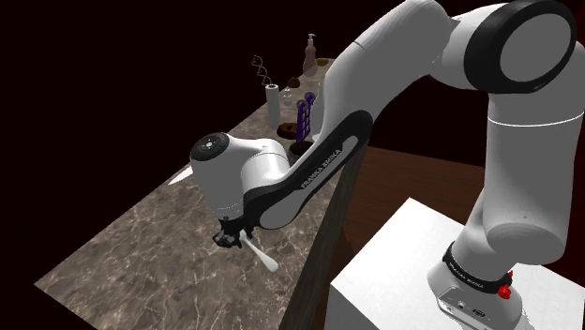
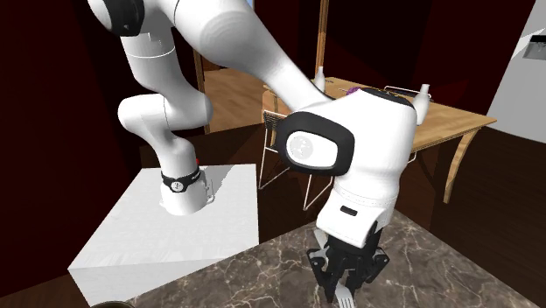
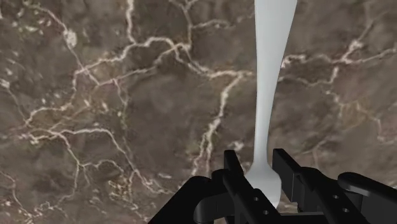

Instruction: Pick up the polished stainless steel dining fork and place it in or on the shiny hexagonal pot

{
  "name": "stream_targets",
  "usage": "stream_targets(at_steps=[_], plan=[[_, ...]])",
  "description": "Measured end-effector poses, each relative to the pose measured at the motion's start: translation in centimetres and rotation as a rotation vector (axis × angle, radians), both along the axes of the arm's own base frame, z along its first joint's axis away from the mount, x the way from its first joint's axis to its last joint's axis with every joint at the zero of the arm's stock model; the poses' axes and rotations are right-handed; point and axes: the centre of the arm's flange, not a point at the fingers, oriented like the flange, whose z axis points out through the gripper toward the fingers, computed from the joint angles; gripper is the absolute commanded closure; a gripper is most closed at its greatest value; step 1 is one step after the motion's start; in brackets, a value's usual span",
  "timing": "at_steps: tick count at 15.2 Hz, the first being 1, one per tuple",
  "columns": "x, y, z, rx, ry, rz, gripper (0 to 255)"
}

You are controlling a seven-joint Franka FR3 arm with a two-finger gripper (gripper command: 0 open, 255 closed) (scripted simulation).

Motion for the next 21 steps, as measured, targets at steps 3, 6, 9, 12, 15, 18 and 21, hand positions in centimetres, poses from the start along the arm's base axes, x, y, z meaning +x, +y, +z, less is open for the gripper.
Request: stream_targets(at_steps=[3, 6, 9, 12, 15, 18, 21], plan=[[0.0, 0.0, 1.4, 0.0, 0.0, 0.0, 255], [0.1, 0.1, 2.8, 0.0, 0.0, 0.0, 255], [-0.1, 0.0, 4.6, 0.0, 0.0, 0.0, 255], [0.0, 0.0, 6.1, 0.0, 0.0, 0.0, 255], [0.1, 0.0, 7.7, 0.0, 0.0, 0.0, 255], [0.0, 0.0, 9.2, 0.0, 0.0, 0.0, 255], [0.0, 0.0, 10.9, 0.0, 0.0, 0.0, 255]])
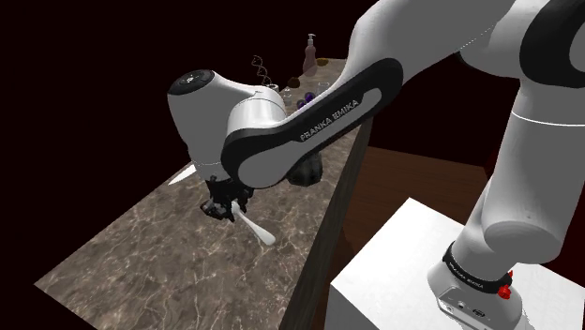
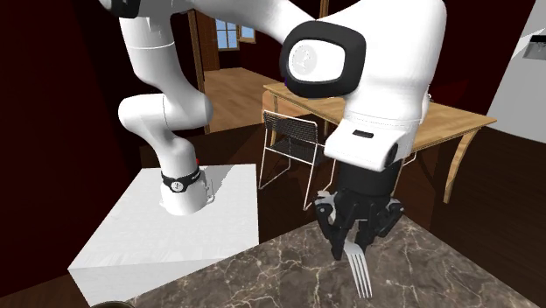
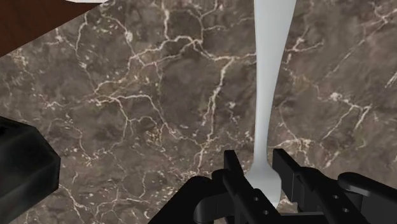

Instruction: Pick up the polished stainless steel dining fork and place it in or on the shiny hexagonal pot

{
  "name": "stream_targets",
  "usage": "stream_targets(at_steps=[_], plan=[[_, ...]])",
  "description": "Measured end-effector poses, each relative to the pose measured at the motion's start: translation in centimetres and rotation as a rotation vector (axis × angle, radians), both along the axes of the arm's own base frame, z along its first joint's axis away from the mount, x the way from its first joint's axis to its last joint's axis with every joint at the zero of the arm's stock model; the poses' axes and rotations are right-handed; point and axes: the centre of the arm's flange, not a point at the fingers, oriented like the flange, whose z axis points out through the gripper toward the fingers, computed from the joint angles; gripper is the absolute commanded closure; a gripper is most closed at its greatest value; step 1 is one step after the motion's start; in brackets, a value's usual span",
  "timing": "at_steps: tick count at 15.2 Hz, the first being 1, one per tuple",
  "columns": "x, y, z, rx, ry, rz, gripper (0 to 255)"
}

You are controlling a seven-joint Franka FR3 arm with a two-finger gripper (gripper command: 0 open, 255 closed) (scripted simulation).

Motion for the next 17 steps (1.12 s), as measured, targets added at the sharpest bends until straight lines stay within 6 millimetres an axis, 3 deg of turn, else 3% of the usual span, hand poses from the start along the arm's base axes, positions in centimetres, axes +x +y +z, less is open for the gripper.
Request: stream_targets(at_steps=[15, 17], plan=[[-0.1, 0.1, 7.7, 0.0, 0.0, 0.0, 255], [0.6, -1.4, 7.8, 0.0, 0.0, 0.0, 255]])
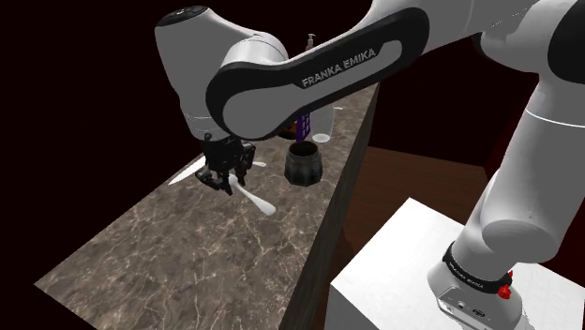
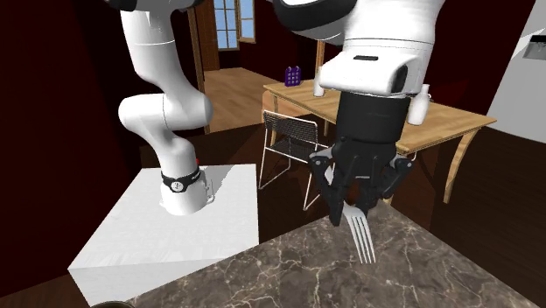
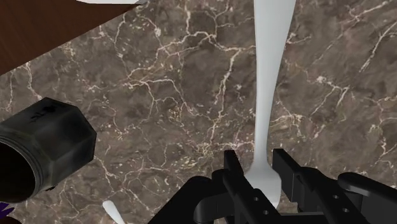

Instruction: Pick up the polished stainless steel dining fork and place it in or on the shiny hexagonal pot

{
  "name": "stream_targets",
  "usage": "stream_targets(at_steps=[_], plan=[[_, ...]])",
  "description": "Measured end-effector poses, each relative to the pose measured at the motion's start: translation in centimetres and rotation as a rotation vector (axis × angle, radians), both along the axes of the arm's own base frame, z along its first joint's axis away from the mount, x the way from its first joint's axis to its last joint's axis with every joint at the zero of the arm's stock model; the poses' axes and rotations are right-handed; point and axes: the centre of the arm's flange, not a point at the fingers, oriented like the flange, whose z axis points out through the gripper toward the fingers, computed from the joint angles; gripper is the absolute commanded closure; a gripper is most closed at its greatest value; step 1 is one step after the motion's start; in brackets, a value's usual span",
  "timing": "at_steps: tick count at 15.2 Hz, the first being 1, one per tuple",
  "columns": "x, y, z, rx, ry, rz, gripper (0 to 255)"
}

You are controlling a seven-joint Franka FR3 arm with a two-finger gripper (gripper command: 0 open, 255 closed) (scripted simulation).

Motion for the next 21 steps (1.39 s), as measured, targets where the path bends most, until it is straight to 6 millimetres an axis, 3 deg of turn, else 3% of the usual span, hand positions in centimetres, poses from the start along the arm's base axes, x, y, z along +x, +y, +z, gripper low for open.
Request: stream_targets(at_steps=[21], plan=[[10.2, -25.5, -1.9, 0.0, 0.0, -0.001, 255]])
